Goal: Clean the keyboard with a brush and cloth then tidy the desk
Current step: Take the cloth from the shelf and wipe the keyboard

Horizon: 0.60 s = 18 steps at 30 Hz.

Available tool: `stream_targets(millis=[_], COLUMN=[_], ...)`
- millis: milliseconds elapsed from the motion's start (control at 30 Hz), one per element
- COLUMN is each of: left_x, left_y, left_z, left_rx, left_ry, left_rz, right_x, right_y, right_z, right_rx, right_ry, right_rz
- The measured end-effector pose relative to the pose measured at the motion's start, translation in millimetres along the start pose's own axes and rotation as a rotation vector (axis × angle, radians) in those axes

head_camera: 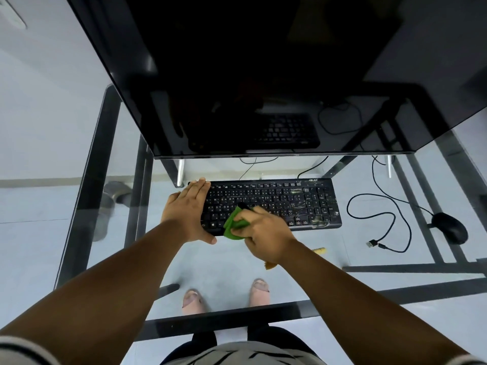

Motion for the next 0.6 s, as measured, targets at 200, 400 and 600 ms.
stream_targets(millis=[200, 400, 600], left_x=[-10.3, -29.6, -33.7], left_y=[18.9, 46.4, 53.6], left_z=[-2.8, -16.1, -14.4], left_rx=[-0.133, -0.213, -0.222], left_ry=[-0.046, -0.175, -0.163], left_rz=[-0.041, 0.079, 0.123], right_x=[-30.4, -6.8, 30.5], right_y=[-30.2, -4.0, 45.8], right_z=[-0.2, -9.0, -13.8], right_rx=[-0.087, -0.197, -0.191], right_ry=[-0.042, -0.046, -0.034], right_rz=[-0.023, 0.115, 0.217])
Point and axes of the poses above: each hand's wrist, its own x-axis towards the middle knuckle, its own z-axis out of the back of the hand, y = z × x, the point moved 1 cm from there along x, towards the middle knuckle, and after that the axes turned 11 degrees about -x, right-handed, at the moved point
